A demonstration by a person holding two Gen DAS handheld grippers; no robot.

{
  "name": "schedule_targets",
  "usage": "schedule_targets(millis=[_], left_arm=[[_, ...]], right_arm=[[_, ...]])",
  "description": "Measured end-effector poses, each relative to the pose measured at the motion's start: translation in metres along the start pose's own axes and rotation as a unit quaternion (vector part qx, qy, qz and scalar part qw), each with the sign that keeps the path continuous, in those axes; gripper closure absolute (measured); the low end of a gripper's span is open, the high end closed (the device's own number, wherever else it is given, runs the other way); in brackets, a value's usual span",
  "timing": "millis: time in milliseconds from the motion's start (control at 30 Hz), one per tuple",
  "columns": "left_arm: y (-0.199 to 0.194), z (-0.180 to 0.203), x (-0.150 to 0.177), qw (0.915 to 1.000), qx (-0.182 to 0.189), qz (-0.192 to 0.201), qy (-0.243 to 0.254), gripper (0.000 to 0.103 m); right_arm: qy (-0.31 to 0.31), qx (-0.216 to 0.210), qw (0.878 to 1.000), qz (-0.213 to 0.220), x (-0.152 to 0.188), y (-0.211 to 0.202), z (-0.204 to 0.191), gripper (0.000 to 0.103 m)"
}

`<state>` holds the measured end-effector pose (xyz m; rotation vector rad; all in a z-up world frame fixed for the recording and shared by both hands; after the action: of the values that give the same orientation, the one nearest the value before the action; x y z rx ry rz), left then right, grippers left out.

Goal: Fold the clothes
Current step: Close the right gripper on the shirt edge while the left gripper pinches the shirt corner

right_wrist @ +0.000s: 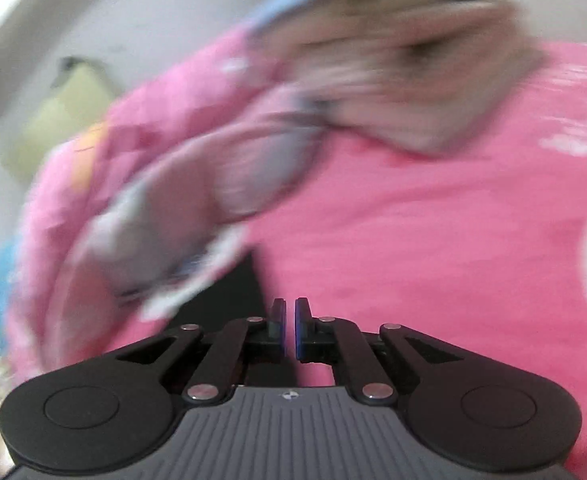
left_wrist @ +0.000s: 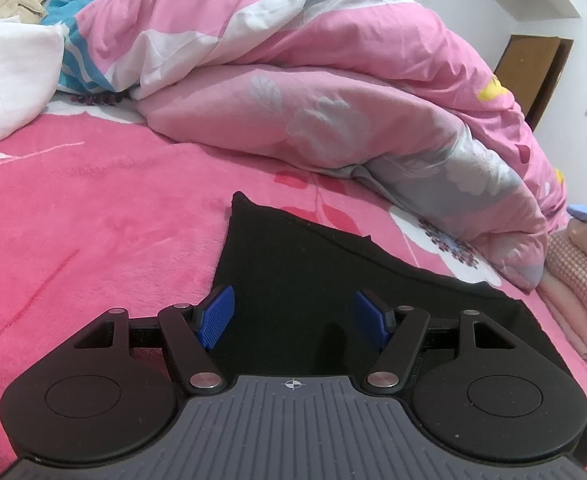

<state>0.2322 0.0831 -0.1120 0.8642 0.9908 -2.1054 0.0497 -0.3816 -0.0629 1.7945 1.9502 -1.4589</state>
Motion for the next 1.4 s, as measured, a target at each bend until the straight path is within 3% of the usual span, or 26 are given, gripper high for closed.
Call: schedule_targets(millis=[100,167,267,400,467,533,667,767,833,1000,1133,1333,1400], left_arm=[[0.000,-0.002,0.000,1.0000,0.004,0.000,-0.005,0.036],[-0.001,-0.002,0.000,1.0000,0.006,0.001,-0.007,0.036],[-0.001,-0.002,0.000,0.9999,0.007,0.001,-0.008,0.036],[0.000,0.000,0.001,1.0000,0.005,0.000,-0.004,0.035],[0.000,-0.001,0.001,1.0000,0.005,0.000,-0.004,0.035],[0.000,-0.001,0.001,1.0000,0.006,0.000,-0.005,0.035],[0.000,-0.003,0.001,0.9999,0.009,0.002,-0.010,0.035],[0.000,-0.003,0.002,0.9999,0.010,0.002,-0.011,0.035],[0.000,-0.002,0.002,0.9999,0.009,0.002,-0.011,0.035],[-0.001,-0.002,0.001,0.9999,0.000,0.006,-0.008,0.035],[-0.010,-0.011,-0.003,0.9989,-0.019,0.030,-0.030,0.034],[-0.015,-0.023,-0.007,0.9964,-0.028,0.047,-0.065,0.034],[-0.014,-0.023,-0.008,0.9965,-0.030,0.047,-0.063,0.034]], right_arm=[[-0.072,-0.073,0.993,-0.063,0.033,0.023,-0.055,0.098],[-0.114,-0.087,0.984,-0.104,0.054,0.036,-0.068,0.098],[-0.145,-0.117,0.968,-0.168,0.077,0.029,-0.056,0.098],[-0.175,-0.144,0.946,-0.234,0.084,-0.005,-0.032,0.098],[-0.196,-0.148,0.940,-0.238,0.077,-0.011,-0.035,0.097],[-0.202,-0.164,0.942,-0.214,0.063,-0.005,-0.053,0.097],[-0.203,-0.212,0.933,-0.210,0.067,0.030,-0.100,0.096],[-0.231,-0.218,0.911,-0.263,0.095,0.048,-0.117,0.096],[-0.270,-0.232,0.884,-0.302,0.118,0.040,-0.121,0.096],[-0.327,-0.255,0.864,-0.287,0.102,0.032,-0.146,0.093],[-0.337,-0.237,0.872,-0.263,0.067,0.082,-0.174,0.092],[-0.356,-0.230,0.850,-0.311,0.067,0.170,-0.204,0.092],[-0.341,-0.228,0.848,-0.335,0.071,0.199,-0.207,0.093]])
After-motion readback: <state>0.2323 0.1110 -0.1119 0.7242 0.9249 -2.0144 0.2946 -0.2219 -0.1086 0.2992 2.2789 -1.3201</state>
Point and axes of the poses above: each gripper's, at about its wrist camera, not at the fingertips, and y roughly the way its jaws point, z to its right, x to its underside, the point moved 6 cm from there along y, roughly the way its jaws point, and after that the axes turned 10 degrees about x, right-handed, at the moved point
